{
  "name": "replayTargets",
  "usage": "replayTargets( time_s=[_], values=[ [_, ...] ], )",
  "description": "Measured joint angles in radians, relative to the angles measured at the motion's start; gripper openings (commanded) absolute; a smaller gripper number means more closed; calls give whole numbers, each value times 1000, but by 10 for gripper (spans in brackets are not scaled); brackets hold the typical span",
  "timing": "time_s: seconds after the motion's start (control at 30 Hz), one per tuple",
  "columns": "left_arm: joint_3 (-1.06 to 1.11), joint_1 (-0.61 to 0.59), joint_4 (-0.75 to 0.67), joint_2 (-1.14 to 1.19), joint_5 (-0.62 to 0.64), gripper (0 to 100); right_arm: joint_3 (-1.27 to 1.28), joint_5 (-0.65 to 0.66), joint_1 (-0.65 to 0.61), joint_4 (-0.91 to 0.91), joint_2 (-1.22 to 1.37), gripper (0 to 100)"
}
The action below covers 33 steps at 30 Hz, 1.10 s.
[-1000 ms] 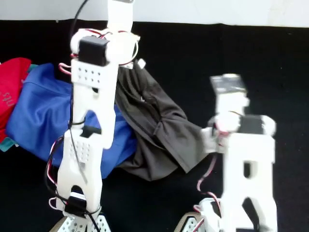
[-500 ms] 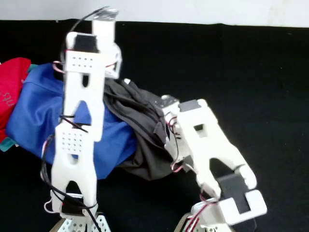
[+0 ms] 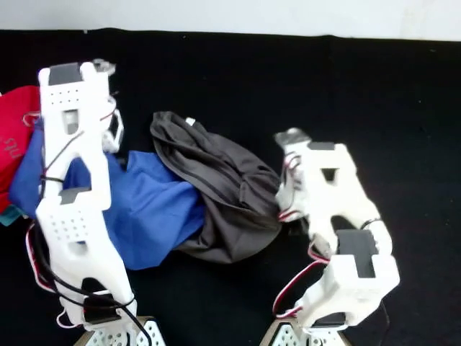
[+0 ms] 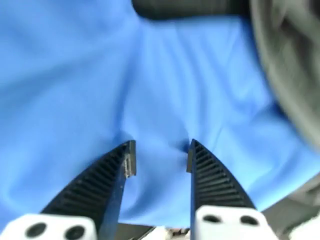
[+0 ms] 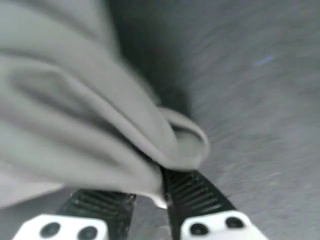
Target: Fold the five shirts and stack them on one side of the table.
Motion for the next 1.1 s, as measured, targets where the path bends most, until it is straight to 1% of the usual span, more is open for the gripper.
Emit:
replayTargets(
  time_s=[0.1, 0.17, 0.33, 0.37, 0.43, 0.47, 0.5, 0.57, 0.63, 0.73, 0.87, 0.97, 1.1],
  values=[
    [176, -29, -5, -18, -91, 175, -144, 31, 101, 72, 0, 6],
    [252, -66, -40, -18, -118, 175, -253, 44, 169, 137, 0, 6],
    [284, -192, -167, 46, -129, 162, -519, 107, 307, 288, 2, 6],
    [273, -218, -183, 58, -130, 133, -568, 120, 327, 318, 2, 6],
    [230, -269, -196, 89, -130, 25, -649, 143, 356, 374, 2, 6],
    [203, -295, -199, 103, -129, 0, -684, 152, 367, 399, 2, 6],
    [167, -322, -201, 117, -129, 21, -715, 158, 376, 422, 2, 6],
    [78, -385, -212, 138, -129, 5, -770, 164, 390, 454, 2, 6],
    [-37, -465, -242, 166, -130, 9, -815, 164, 408, 474, 2, 6],
    [-224, -572, -275, 195, -133, 9, -853, 164, 427, 494, 2, 6],
    [-499, -687, -293, 224, -133, 9, -856, 164, 431, 503, 2, 6],
    [-694, -733, -298, 252, -133, 9, -856, 164, 431, 503, 2, 6],
    [-914, -761, -299, 292, -133, 9, -856, 164, 431, 503, 2, 6]
  ],
)
